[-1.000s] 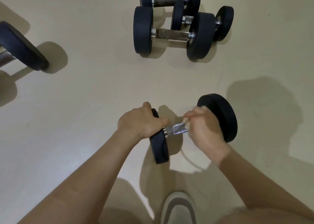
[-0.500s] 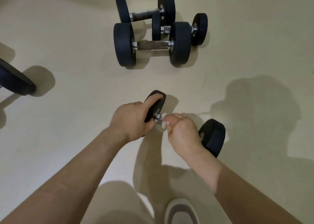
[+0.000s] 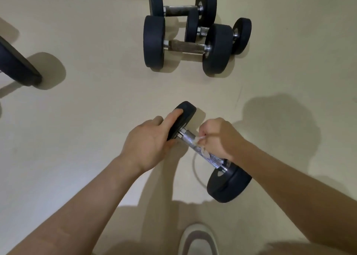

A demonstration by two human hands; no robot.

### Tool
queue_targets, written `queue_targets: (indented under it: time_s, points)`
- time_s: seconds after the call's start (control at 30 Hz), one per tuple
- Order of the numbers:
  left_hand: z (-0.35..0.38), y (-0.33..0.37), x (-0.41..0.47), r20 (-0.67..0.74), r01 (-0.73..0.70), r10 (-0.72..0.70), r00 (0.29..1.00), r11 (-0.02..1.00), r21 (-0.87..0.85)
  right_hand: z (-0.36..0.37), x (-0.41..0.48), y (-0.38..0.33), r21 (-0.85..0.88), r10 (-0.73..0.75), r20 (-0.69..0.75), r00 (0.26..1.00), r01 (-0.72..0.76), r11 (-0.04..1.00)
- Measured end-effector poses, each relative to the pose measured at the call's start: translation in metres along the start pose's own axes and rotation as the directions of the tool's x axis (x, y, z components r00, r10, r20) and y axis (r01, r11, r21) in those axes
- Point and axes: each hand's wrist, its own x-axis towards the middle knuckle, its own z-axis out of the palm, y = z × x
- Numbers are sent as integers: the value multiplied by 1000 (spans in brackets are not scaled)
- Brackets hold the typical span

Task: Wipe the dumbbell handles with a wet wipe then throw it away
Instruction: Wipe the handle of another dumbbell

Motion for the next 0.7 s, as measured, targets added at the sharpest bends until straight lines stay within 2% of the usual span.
queue_targets:
  time_s: [0.07,0.13,0.17,0.27,0.33,0.47,0.63,0.7]
  points:
    - [3,0,-6,-22,25,-25,999,1000,-9,-4,-10,17,-57,33,58,998,-30,998]
    - [6,-2,-13,-48,27,-27,998,1000,5,-4,-5,14,-18,70,-11,997,-70,997]
    - [7,-3,-16,-59,25,-24,998,1000,8,-1,1,9,54,34,-48,998,-31,998]
    - [8,-4,-20,-71,-1,3,997,1000,29,3,10,-5,116,-73,-140,987,89,989]
    - [7,-6,-18,-54,-27,31,998,998,62,5,5,4,167,-56,-68,996,67,984]
    - [0,-3,5,-61,-84,92,994,989,122,-2,-6,24,76,-70,-23,997,72,995]
    - [-7,-3,23,-54,-134,144,988,979,154,1,18,15,374,-109,-115,987,145,916]
    - [-8,-7,23,-42,-148,159,986,971,189,8,14,21,383,-131,-136,982,174,907]
